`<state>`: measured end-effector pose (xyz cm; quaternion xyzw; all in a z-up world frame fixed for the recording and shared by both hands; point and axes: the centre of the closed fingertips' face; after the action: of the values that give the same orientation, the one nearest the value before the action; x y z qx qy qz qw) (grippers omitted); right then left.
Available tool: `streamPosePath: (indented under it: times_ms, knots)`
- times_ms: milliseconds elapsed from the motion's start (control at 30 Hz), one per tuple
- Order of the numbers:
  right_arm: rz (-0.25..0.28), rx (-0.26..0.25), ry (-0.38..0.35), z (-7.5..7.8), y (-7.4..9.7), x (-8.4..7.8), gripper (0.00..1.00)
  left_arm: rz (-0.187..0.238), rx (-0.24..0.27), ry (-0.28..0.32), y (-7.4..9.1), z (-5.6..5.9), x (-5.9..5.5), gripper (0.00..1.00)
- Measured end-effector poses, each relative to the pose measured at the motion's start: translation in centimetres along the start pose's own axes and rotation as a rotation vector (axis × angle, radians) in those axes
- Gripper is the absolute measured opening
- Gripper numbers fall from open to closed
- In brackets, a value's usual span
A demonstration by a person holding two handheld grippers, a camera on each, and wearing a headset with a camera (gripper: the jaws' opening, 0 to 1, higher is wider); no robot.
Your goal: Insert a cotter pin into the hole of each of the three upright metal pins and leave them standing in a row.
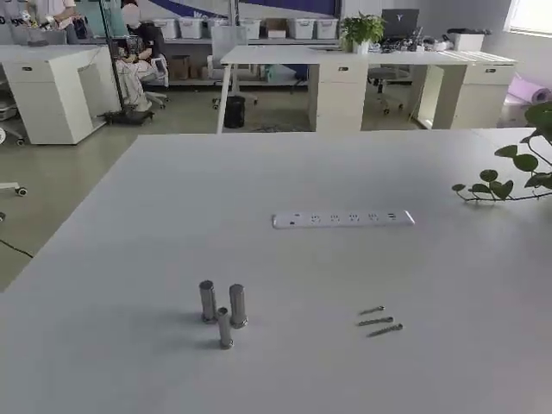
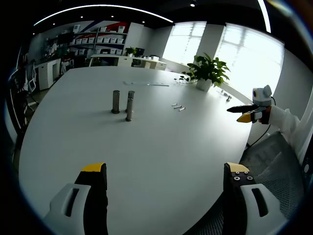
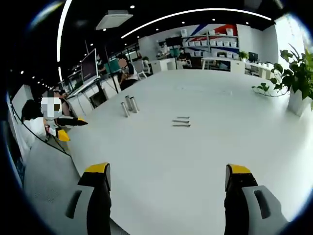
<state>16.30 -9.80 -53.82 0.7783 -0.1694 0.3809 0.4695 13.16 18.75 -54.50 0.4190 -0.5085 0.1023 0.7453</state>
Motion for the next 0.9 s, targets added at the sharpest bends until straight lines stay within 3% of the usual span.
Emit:
streamPosePath:
  times_ms: [400,533,900]
  knots:
    - [-0.018,0.006,0.024,-0.3,-0.3,0.4,0.96,0.044,0.003,0.044,0.0,-0.7,0.8,0.99]
    - [-0.005,-0.019,0.034,0.2,-0.3,0.8,0.98,0.075,-0.001,0.072,0.0,-0.9,1.4,0.99]
    - [-0.008,-0.032,0.034,0.4,0.0,0.7,0.98,0.08,-0.007,0.059,-0.4,-0.8,2.1,0.99]
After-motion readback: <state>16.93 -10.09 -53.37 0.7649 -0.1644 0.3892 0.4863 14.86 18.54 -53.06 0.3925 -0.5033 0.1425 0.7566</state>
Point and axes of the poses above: the centre of the closed fingertips' face, and the gripper's own axes: y roughly backward along the fingers, z roughly to its right, x roughly out of its top, and after that the axes turned 9 degrees about -y, right-handed
